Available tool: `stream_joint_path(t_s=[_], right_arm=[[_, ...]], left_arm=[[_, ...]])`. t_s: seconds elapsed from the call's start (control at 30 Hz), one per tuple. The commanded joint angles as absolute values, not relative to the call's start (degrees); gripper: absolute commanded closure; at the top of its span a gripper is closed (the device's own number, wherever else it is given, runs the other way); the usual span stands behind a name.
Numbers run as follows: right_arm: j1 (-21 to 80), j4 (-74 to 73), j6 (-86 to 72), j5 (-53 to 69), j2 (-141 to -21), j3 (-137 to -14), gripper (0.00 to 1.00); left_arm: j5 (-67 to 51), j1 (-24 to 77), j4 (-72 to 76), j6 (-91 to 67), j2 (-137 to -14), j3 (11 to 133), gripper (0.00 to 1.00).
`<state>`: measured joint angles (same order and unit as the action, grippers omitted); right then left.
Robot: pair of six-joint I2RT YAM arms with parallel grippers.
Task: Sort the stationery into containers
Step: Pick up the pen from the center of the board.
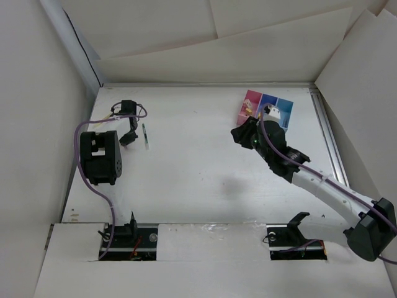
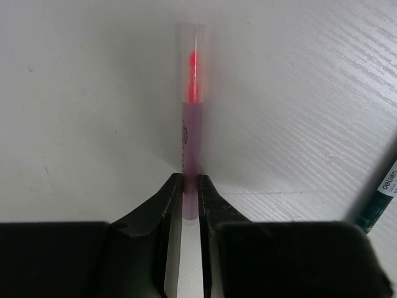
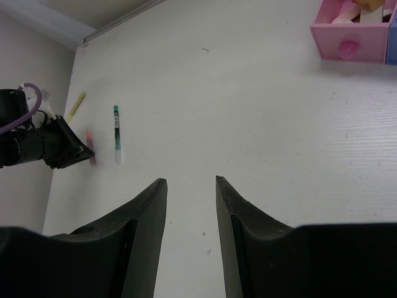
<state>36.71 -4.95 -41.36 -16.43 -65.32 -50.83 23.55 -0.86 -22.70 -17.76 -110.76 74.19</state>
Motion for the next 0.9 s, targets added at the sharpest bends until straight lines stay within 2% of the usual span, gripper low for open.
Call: stream_joint_path(t_s=[0.0,0.23,0.33,0.4,0.53,0.6,0.7,0.87], right_arm=[[36.12,-1.93,-40.78,-15.82,-64.07,-50.89,0.57],[35.6,-1.93,-40.78,-15.29,-63.02,-50.37,0.57],[35.07,-1.93,-40.78,-15.29,-62.49,-50.36,0.55],[35.07,-1.93,-40.78,-14.77,-62.49,-50.36,0.55],[35.07,-1.93,-40.78,-14.77,-62.49,-50.36,0.55],[35.07,-1.93,-40.78,-14.77,-61.97,-50.36,0.55],[34.54,-1.93,-40.78,-14.77,-61.96,-50.36,0.55],[34.54,-1.93,-40.78,-14.24,-61.44,-49.83,0.55]], left_arm=[[22.32,-1.14,-22.68,-17.4,-109.25,74.27,1.0],[20.48,-1.14,-22.15,-18.63,-108.72,73.21,0.99],[20.48,-1.14,-22.15,-19.16,-108.19,72.69,0.89],[20.48,-1.14,-22.15,-19.16,-107.67,72.16,0.79],[19.87,-1.14,-22.15,-19.69,-107.67,72.16,0.77],[19.86,-1.14,-22.15,-19.69,-107.14,71.55,0.83],[20.39,-1.14,-22.15,-20.3,-107.14,71.54,0.98],[19.87,-0.62,-22.85,-20.83,-103.72,71.54,1.0]])
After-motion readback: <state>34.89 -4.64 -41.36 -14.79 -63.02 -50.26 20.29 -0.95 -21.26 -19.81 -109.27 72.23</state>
